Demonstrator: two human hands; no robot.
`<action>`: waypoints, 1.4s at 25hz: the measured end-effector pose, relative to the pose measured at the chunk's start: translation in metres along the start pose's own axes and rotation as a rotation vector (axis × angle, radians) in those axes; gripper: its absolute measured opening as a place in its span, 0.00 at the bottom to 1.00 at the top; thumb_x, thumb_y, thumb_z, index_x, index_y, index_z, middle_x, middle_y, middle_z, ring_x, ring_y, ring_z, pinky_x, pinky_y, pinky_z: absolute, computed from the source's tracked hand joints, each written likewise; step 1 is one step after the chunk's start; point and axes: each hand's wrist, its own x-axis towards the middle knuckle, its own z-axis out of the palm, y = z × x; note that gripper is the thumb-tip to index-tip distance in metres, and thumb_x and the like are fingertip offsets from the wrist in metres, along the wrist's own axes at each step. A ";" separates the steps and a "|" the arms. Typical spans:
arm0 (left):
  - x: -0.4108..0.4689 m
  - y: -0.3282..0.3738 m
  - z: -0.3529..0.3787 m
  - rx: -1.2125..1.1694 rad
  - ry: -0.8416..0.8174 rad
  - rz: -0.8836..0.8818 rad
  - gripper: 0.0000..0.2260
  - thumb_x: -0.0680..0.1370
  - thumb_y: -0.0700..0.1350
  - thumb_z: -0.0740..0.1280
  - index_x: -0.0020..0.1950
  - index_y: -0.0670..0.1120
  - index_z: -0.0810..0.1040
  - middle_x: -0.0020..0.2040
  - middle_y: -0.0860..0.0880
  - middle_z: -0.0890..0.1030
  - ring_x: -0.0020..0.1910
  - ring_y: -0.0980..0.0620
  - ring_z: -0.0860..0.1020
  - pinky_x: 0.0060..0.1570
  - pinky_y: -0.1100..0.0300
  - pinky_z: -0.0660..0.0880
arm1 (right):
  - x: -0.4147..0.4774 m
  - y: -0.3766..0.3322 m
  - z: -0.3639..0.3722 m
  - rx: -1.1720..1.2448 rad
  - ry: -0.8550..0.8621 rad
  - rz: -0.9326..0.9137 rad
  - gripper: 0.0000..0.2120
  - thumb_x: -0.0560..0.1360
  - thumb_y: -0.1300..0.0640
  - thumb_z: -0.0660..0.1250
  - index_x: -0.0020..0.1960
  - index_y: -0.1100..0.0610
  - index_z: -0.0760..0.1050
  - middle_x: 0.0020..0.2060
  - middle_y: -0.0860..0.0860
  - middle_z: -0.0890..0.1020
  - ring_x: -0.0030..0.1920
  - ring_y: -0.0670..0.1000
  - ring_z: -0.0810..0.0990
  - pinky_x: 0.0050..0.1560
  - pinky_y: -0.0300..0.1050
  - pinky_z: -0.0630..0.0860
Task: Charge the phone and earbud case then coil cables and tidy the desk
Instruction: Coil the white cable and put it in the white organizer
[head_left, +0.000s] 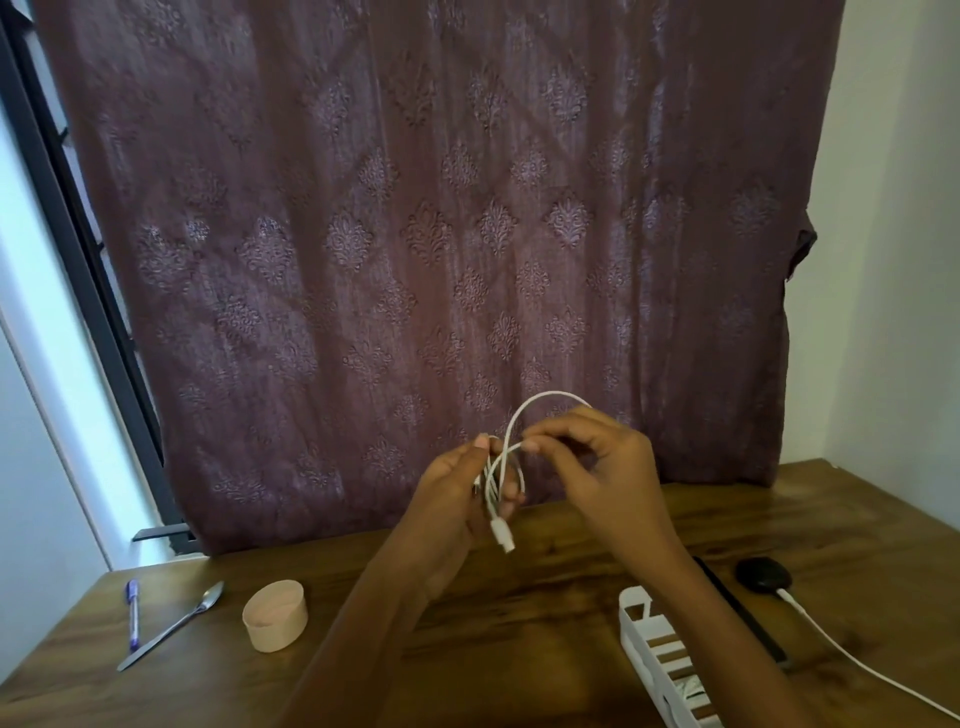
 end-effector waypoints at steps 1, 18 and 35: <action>-0.002 0.000 0.000 -0.035 -0.010 -0.019 0.13 0.79 0.47 0.55 0.44 0.41 0.75 0.28 0.47 0.80 0.26 0.54 0.77 0.32 0.62 0.76 | 0.004 0.000 -0.002 -0.041 0.063 -0.015 0.03 0.71 0.66 0.69 0.42 0.60 0.82 0.36 0.47 0.79 0.39 0.45 0.78 0.39 0.35 0.74; -0.002 0.005 0.000 0.077 0.075 0.097 0.13 0.82 0.43 0.51 0.43 0.42 0.71 0.22 0.55 0.66 0.20 0.59 0.61 0.33 0.67 0.73 | -0.009 0.031 -0.025 -1.053 0.089 -0.508 0.06 0.66 0.69 0.72 0.42 0.63 0.81 0.35 0.55 0.82 0.29 0.52 0.79 0.20 0.37 0.69; 0.006 -0.002 -0.011 -0.124 0.021 -0.041 0.15 0.81 0.44 0.52 0.46 0.39 0.76 0.24 0.52 0.66 0.22 0.58 0.63 0.35 0.63 0.72 | -0.031 0.027 -0.013 -0.363 -0.186 -0.078 0.18 0.70 0.48 0.69 0.58 0.54 0.76 0.49 0.47 0.80 0.50 0.44 0.78 0.50 0.33 0.74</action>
